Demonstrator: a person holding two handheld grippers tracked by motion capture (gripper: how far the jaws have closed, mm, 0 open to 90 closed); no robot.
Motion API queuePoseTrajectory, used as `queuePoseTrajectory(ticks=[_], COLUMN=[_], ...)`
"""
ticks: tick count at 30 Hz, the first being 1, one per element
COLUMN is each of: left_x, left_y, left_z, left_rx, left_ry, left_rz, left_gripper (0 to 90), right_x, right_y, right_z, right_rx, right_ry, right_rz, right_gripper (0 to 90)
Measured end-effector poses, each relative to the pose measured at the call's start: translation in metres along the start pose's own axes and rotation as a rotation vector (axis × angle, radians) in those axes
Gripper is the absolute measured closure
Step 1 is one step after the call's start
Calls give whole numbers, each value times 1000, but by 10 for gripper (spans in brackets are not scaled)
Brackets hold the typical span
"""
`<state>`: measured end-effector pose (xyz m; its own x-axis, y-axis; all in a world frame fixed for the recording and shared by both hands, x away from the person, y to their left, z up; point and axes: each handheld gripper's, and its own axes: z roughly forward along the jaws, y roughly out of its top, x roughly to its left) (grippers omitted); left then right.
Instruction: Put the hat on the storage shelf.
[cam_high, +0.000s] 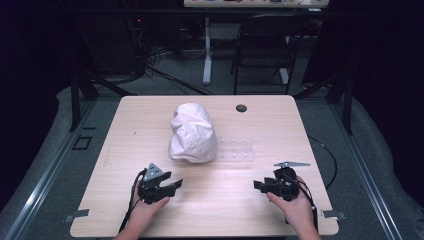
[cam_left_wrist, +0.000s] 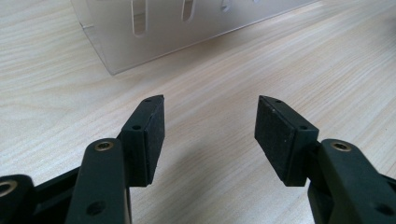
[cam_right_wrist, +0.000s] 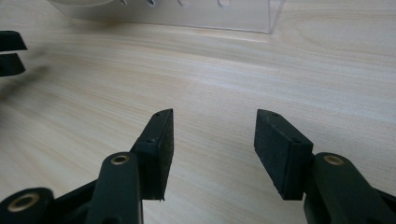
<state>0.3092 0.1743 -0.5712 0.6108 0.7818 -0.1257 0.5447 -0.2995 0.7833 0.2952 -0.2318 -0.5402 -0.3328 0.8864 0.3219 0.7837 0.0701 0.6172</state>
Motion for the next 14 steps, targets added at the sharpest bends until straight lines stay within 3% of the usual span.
queuePoseTrajectory(ticks=[6, 12, 14], left_x=[-2, -3, -4], left_y=[0, 0, 1], left_z=[0, 2, 2], left_rx=[-1, -9, -15], left_ry=[-12, -20, -25], left_rz=[12, 17, 26], left_gripper=[434, 433, 431], right_x=[-4, -10, -13], right_y=[-15, -27, -31], right_z=[2, 6, 6], right_rx=[-74, -103, -144], right_ry=[-30, -70, -87], right_rz=[-20, -23, -41], right_gripper=[464, 441, 428])
